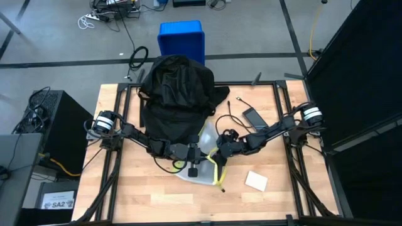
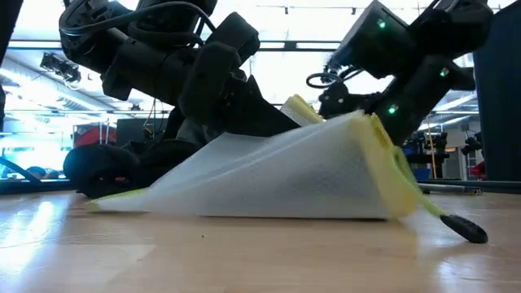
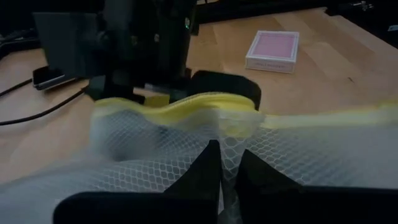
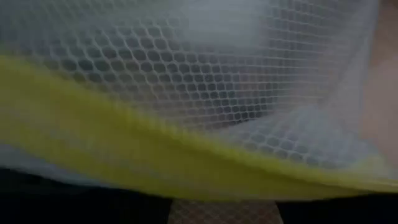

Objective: Unpack backpack
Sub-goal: Remove the black ballpen from the yellow zipper pouch

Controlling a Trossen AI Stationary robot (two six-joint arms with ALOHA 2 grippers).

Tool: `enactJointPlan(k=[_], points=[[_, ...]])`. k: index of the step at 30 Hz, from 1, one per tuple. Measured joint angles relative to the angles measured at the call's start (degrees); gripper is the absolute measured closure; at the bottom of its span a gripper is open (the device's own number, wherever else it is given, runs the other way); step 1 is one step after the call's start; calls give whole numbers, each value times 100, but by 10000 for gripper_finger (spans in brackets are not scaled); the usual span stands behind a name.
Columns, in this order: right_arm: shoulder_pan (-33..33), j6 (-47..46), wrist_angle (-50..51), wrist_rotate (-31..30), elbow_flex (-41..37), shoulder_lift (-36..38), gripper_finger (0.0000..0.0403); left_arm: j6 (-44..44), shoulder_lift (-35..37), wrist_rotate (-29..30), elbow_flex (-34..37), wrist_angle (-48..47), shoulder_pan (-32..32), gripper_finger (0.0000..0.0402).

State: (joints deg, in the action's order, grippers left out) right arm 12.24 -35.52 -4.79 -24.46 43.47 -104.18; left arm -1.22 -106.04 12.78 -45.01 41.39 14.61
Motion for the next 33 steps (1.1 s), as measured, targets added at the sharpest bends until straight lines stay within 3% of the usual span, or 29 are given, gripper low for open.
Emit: enactJointPlan(k=[6, 13, 22, 33], points=[[16, 21, -207, -72, 24, -212, 272, -1, 0, -24, 0, -6, 5, 401], [88, 469, 396, 343, -56, 526, 392, -1, 0, -28, 0, -40, 7, 401], [506, -68, 1734, 351, -53, 1714, 401, -1, 0, -26, 0, -74, 7, 401], [1582, -1101, 2555, 1232, -42, 2851, 403, 1, 0, -26, 0, -85, 7, 401]])
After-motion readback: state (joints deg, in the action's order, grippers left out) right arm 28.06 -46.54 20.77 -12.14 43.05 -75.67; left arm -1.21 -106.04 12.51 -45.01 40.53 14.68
